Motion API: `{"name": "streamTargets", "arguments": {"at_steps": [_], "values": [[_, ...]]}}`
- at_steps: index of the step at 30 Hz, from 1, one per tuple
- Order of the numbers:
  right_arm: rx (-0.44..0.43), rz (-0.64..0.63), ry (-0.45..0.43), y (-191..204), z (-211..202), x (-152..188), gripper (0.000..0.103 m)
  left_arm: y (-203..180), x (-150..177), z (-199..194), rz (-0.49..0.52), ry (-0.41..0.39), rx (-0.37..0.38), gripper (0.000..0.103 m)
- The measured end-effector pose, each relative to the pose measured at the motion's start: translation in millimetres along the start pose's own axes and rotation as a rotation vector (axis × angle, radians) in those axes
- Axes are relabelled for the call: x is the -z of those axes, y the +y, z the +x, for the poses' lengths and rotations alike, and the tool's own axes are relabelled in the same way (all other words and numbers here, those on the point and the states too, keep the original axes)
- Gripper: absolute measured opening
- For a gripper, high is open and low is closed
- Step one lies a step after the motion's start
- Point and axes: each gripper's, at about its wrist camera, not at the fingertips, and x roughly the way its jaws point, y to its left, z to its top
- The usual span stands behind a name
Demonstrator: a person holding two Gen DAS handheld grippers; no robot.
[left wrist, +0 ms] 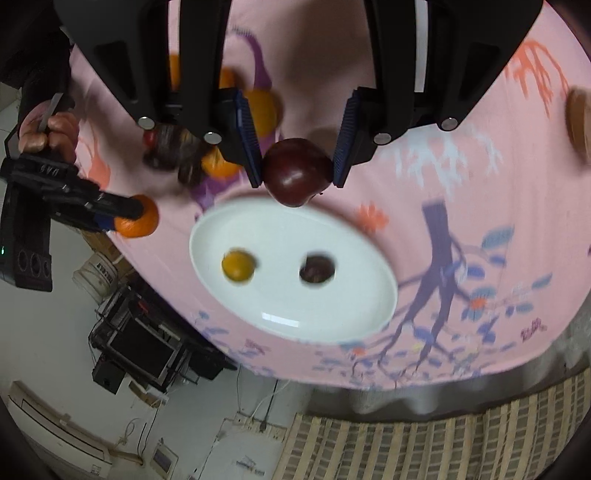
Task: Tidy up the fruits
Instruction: 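Place the red plum and orange onto the white plate, opening both tools, then grasp an orange with the left tool while the right tool grasps a dark date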
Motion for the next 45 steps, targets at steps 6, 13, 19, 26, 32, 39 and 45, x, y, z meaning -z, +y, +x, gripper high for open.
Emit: {"name": "streamTargets", "arguments": {"at_steps": [6, 13, 19, 26, 32, 39, 45], "values": [[0.085, -0.006, 0.033, 0, 54, -35, 0.045, -2, -41, 43, -0.024, 0.000, -0.050, 0.038], [0.099, -0.048, 0.070, 10, 77, -34, 0.045, 3, -44, 79, -0.035, 0.051, -0.095, 0.038], [0.073, 0.001, 0.056, 3, 64, -33, 0.048, -6, -41, 57, -0.039, -0.027, -0.173, 0.080], [-0.033, -0.070, 0.011, 30, 20, -16, 0.053, -7, -13, -7, -0.061, -0.127, -0.244, 0.093], [-0.099, -0.194, 0.069, 66, 13, 17, 0.053, 15, 34, -24, -0.160, -0.107, -0.255, 0.093], [-0.055, -0.260, 0.126, 82, 21, 38, 0.053, 17, 39, -22, -0.147, -0.087, -0.255, 0.093], [-0.027, -0.250, 0.139, 78, 28, 41, 0.040, 14, 39, -26, -0.139, -0.090, -0.245, 0.093]]}}
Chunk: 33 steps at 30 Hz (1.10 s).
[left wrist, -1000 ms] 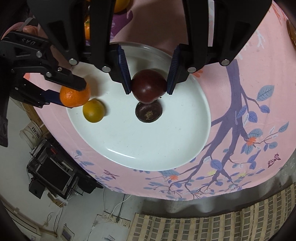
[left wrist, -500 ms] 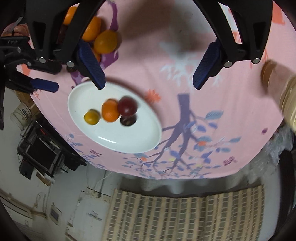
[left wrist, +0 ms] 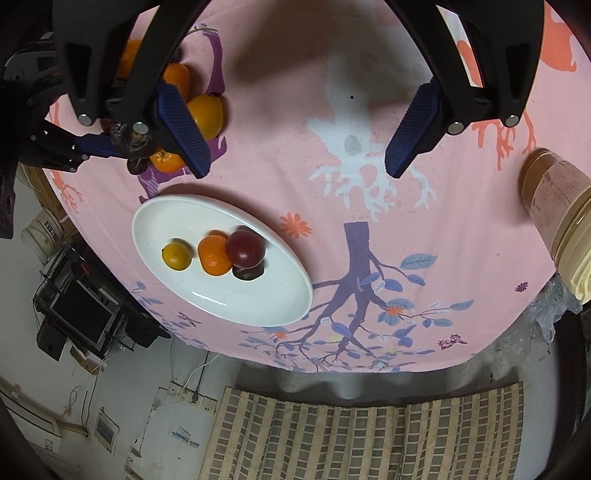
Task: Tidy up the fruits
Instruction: 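Grasp an orange with the left tool while the right tool grasps a dark date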
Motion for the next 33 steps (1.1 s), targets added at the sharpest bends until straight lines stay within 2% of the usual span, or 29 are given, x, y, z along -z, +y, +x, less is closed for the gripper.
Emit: {"name": "streamTargets", "arguments": {"at_steps": [3, 7, 8, 9, 11, 12, 16, 20, 22, 33], "values": [[-0.039, 0.047, -0.005, -9, -1, 0, 0.040, -4, 1, -2, 0.012, 0.011, 0.018, 0.093], [-0.076, 0.117, -0.075, -24, -17, -3, 0.040, -21, 8, -4, 0.074, 0.069, 0.157, 0.092], [-0.079, 0.139, -0.098, -30, -22, -3, 0.040, -28, 12, -5, 0.103, 0.084, 0.193, 0.082], [-0.079, 0.153, -0.108, -33, -24, -3, 0.040, -37, 16, -4, 0.145, 0.110, 0.236, 0.065], [-0.073, 0.179, -0.118, -39, -26, -3, 0.040, -51, 25, 0, 0.195, 0.165, 0.295, 0.052], [-0.069, 0.194, -0.118, -43, -27, -3, 0.040, -57, 29, 3, 0.212, 0.186, 0.311, 0.051], [-0.069, 0.213, -0.115, -48, -27, -2, 0.040, -74, 42, 9, 0.259, 0.241, 0.333, 0.050], [-0.075, 0.207, -0.117, -46, -27, -2, 0.040, -76, 48, 17, 0.253, 0.272, 0.333, 0.039], [-0.073, 0.204, -0.117, -45, -28, -2, 0.040, -73, 48, 21, 0.240, 0.284, 0.348, 0.038], [-0.072, 0.214, -0.131, -47, -31, -1, 0.040, -76, 47, 18, 0.264, 0.263, 0.345, 0.034]]}}
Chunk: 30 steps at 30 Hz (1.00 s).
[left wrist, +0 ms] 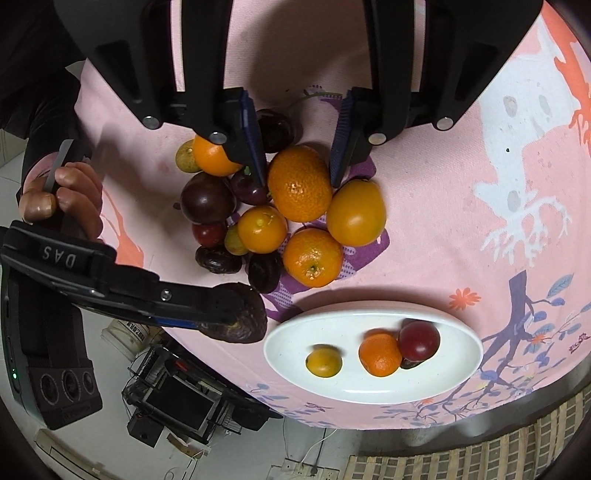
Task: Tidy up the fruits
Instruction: 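Grasp an orange with the left tool while the right tool grasps a dark date, then lower the orange and date onto the white plate and release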
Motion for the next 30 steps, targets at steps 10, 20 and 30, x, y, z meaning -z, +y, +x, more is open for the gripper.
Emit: {"name": "streamTargets", "arguments": {"at_steps": [10, 20, 30], "values": [[-0.002, 0.110, -0.063, -37, -2, -26, 0.040, 22, -54, -35, -0.010, -0.105, -0.018, 0.034], [0.114, 0.119, 0.007, -69, 62, -59, 0.040, 80, -160, 8, -0.123, -0.194, -0.109, 0.026], [0.116, 0.089, -0.059, -56, 37, -60, 0.060, 82, -154, -14, -0.137, -0.254, -0.230, 0.074]]}}
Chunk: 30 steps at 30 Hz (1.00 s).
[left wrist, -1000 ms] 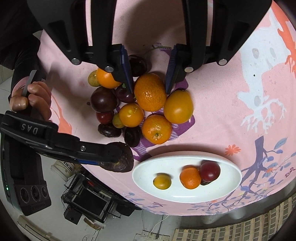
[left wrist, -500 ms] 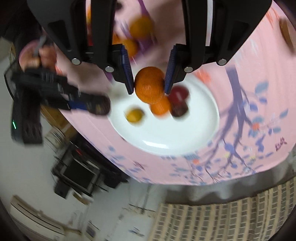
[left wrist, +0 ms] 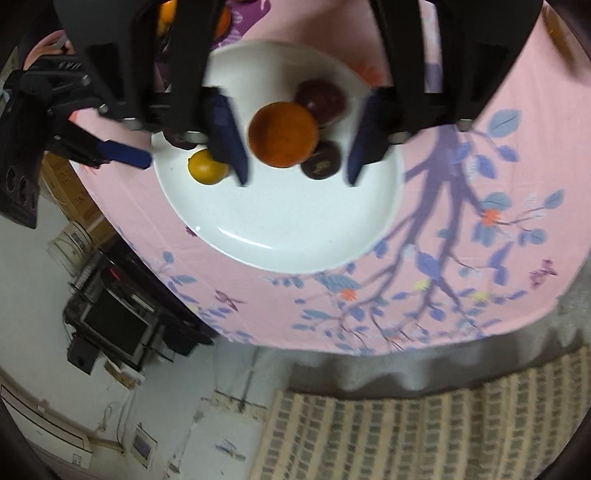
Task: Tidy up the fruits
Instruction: 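Lower the orange and date onto the white plate and release, then grasp an orange with the right tool while the left tool grasps another orange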
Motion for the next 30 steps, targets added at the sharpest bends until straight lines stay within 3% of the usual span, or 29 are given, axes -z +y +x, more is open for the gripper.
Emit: {"name": "streamTargets", "arguments": {"at_steps": [3, 6, 8, 14, 21, 26, 30], "values": [[-0.020, -0.024, -0.024, 12, -21, 4, 0.063, -1, 14, -38, 0.013, -0.071, -0.031, 0.087], [-0.051, -0.067, -0.009, 28, -32, 15, 0.064, -2, 43, -70, 0.015, -0.099, -0.049, 0.091], [-0.069, -0.113, 0.035, 43, -30, 25, 0.064, -2, 63, -80, -0.001, -0.088, -0.052, 0.092], [0.001, -0.318, 0.173, 88, -6, 59, 0.063, 3, 127, -76, -0.031, -0.002, -0.078, 0.092], [0.042, -0.337, 0.240, 94, 13, 66, 0.057, 27, 129, -85, -0.134, -0.005, -0.087, 0.092], [0.088, -0.365, 0.261, 93, 14, 68, 0.046, 32, 126, -94, -0.149, -0.021, -0.104, 0.092], [0.092, -0.407, 0.286, 99, 16, 70, 0.046, 38, 124, -100, -0.181, -0.028, -0.091, 0.092]]}}
